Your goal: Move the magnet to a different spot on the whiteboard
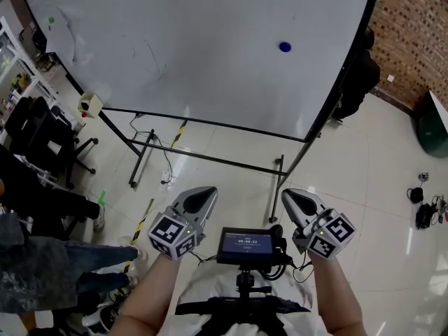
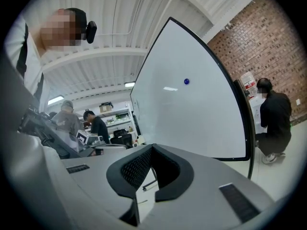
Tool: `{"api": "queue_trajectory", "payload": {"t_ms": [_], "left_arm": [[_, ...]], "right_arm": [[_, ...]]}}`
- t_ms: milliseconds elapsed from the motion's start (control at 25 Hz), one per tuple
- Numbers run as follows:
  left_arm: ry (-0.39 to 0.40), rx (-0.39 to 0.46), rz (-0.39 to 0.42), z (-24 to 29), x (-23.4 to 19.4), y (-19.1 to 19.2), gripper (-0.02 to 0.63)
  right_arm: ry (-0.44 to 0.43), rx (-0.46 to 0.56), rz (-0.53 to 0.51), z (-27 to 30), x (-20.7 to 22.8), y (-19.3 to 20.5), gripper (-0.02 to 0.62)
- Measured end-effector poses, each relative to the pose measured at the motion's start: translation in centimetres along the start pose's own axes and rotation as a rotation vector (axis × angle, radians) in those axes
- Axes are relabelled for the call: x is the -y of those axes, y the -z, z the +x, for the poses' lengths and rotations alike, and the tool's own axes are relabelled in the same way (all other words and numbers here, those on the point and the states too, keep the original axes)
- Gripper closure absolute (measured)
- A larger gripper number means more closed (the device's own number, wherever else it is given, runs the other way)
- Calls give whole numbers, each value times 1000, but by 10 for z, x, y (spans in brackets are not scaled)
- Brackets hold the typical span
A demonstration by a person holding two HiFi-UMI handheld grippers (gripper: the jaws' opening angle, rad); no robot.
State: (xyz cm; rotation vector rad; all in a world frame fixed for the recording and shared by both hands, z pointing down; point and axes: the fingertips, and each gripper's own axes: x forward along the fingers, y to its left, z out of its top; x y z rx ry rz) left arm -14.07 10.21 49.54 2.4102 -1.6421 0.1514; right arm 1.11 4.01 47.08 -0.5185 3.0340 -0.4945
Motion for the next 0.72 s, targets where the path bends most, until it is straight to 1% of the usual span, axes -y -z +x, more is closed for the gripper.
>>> {"api": "queue_trajectory", "payload": {"t_ms": [400,720], "left_arm": [[81,-12,-5,-26,26,19,574],[127,-8,16,-28,40,14,574]], "right_arm": [[22,6,-23,-17,-41,11,563],[34,17,-28,-26,-54,10,563]]}}
